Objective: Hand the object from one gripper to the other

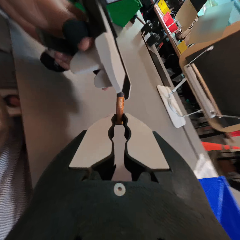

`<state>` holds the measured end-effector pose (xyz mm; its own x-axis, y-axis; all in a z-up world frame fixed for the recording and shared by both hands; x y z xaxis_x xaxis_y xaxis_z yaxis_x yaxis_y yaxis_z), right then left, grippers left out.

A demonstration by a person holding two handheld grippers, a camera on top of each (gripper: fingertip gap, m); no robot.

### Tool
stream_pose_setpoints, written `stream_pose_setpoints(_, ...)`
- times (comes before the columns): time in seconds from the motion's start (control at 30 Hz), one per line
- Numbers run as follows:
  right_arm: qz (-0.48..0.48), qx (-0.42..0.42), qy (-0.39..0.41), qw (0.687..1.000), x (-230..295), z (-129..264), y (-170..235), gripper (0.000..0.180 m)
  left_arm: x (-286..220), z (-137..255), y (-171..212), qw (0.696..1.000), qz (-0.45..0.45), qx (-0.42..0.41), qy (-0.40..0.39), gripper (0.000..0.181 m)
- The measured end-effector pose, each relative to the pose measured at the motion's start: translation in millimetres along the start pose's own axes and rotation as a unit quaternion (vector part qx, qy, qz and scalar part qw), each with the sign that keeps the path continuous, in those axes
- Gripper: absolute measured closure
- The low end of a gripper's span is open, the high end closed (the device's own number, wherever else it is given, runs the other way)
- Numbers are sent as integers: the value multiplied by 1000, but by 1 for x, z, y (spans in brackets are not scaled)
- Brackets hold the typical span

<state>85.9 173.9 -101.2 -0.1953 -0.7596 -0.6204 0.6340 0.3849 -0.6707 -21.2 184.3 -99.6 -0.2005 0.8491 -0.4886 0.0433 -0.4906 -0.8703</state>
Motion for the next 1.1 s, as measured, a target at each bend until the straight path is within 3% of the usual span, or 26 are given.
stream_pose_setpoints(0.03, -38, -15, -13, 999, -3, 1, 0, 169, -1, 1, -2, 1000, -7, -8, 2, 146)
stream_pose_setpoints(0.13, -172, -80, -68, 979, -7, 3, -3, 169, -4, 1, -4, 999, -32, -26, 10, 146)
stream_pose_setpoints(0.27, -330, -173, -156, 915, -7, 4, -10, 169, -10, 3, -7, 997, -38, -52, 37, 150)
stream_pose_setpoints(0.37, -376, -218, -191, 880, -6, 3, -11, 169, -15, 7, -13, 994, -24, -80, 75, 154)
stream_pose_setpoints(0.57, -398, -250, -216, 856, -6, 5, -14, 169, -19, 6, -12, 990, -13, -81, 111, 166)
stream_pose_setpoints(0.7, -392, -259, -222, 855, -3, 5, -15, 167, -20, 6, -12, 992, -27, -67, 105, 171)
stream_pose_setpoints(0.8, -338, -250, -191, 887, -4, 3, -12, 127, -16, 4, -9, 993, 18, -39, 111, 171)
stream_pose_setpoints(0.87, -257, -248, -154, 921, -3, 3, -11, 114, -11, 2, -4, 991, 67, -16, 116, 171)
stream_pose_setpoints(0.97, -132, -239, -125, 954, 4, 7, -12, 110, -7, -2, 3, 980, 137, 8, 142, 170)
stream_pose_setpoints(1.1, -88, -254, -142, 953, 11, 12, -16, 109, -9, -5, 10, 958, 210, 38, 192, 170)
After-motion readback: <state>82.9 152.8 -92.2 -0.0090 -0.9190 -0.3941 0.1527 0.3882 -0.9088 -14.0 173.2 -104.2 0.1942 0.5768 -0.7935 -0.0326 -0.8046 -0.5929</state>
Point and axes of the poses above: each gripper's, where its closed fingertips meet, z back along the fingers, y out of its underside, x = y × z across the jaws, the point moved 6 cm from there along z, back along the fingers, and after that the axes turned 1 degree about -z, right-handed, at the moved point
